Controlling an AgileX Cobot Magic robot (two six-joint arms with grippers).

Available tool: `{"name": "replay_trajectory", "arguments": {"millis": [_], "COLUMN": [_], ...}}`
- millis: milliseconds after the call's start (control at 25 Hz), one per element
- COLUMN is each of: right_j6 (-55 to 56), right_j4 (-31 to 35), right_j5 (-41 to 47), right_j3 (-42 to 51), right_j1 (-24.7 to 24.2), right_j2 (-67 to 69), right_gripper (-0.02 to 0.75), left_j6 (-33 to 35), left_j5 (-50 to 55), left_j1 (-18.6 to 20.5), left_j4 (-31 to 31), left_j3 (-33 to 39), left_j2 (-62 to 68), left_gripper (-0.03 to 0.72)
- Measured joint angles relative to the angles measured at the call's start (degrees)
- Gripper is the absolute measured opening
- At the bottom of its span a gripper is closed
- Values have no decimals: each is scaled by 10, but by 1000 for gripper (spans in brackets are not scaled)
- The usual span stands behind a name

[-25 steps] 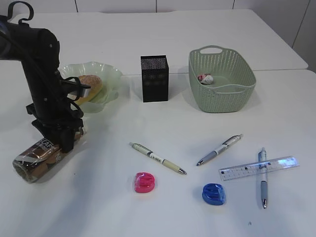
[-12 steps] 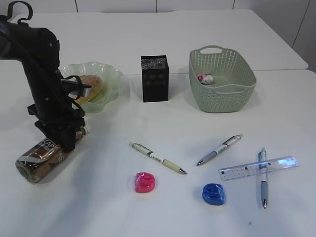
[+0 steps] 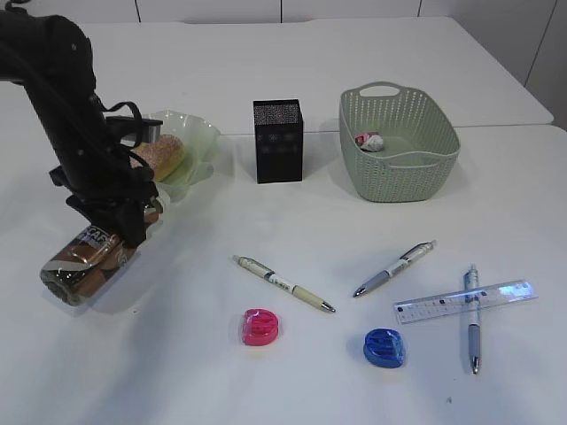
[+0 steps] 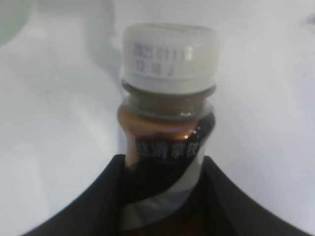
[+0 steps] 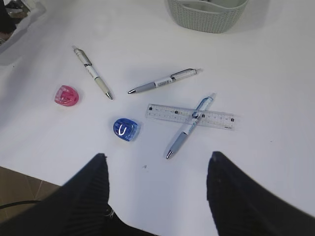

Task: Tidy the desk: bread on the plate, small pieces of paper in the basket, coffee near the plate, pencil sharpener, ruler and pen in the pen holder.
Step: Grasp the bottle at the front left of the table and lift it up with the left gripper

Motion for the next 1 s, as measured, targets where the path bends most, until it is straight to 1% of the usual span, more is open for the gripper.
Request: {"name": "replay_trajectory", "arguments": {"millis": [280,640,840,1000], "right_j6": [0,0,0,0], "right_j4": [0,0,0,0], "right_j5": [0,0,0,0], "right_j3": [0,0,0,0], "right_j1": [0,0,0,0], "right_j2": [0,0,0,0], "right_gripper": [493,493,493,493], "left_j6": [-3,-3,-6,-10], "left_j5": [2,-20,7,9], "left_j1": [0,0,0,0], "left_j4": [-2,-10,-10,-11], "left_j3": [0,0,1,2], "left_j2": [-56,-123,-133,-152], "left_gripper": [277,277,276,276]}}
